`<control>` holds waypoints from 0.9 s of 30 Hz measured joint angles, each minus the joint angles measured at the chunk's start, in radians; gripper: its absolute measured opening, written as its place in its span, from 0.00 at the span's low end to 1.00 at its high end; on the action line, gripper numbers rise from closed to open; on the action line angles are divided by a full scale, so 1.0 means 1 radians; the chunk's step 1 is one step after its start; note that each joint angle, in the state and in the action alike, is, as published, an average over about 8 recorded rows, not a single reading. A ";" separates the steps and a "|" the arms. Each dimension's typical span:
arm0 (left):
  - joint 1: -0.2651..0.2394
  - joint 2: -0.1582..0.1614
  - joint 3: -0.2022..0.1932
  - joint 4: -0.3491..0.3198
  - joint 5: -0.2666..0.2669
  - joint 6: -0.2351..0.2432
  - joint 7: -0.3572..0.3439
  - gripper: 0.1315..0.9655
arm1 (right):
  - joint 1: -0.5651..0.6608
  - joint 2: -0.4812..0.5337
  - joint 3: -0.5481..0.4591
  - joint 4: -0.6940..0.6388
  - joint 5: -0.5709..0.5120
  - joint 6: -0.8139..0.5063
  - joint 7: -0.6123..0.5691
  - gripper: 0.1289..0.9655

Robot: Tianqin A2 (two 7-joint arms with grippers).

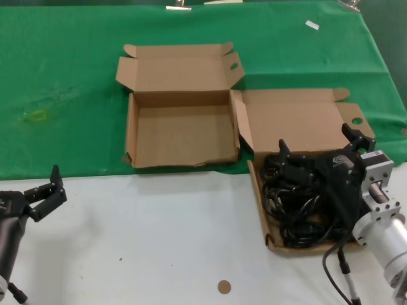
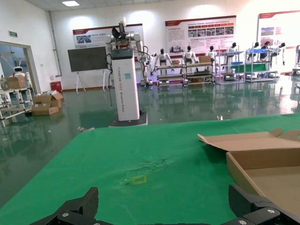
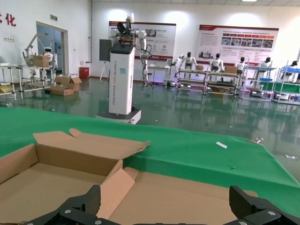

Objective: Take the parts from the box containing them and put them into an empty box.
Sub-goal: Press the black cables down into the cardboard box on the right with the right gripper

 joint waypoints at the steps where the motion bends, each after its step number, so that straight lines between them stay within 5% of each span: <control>1: 0.000 0.000 0.000 0.000 0.000 0.000 0.000 1.00 | 0.000 0.000 0.000 0.000 0.000 0.000 0.000 1.00; 27: 0.000 0.000 0.000 0.000 0.000 0.000 0.000 1.00 | 0.000 0.000 0.000 0.000 0.000 0.000 0.000 1.00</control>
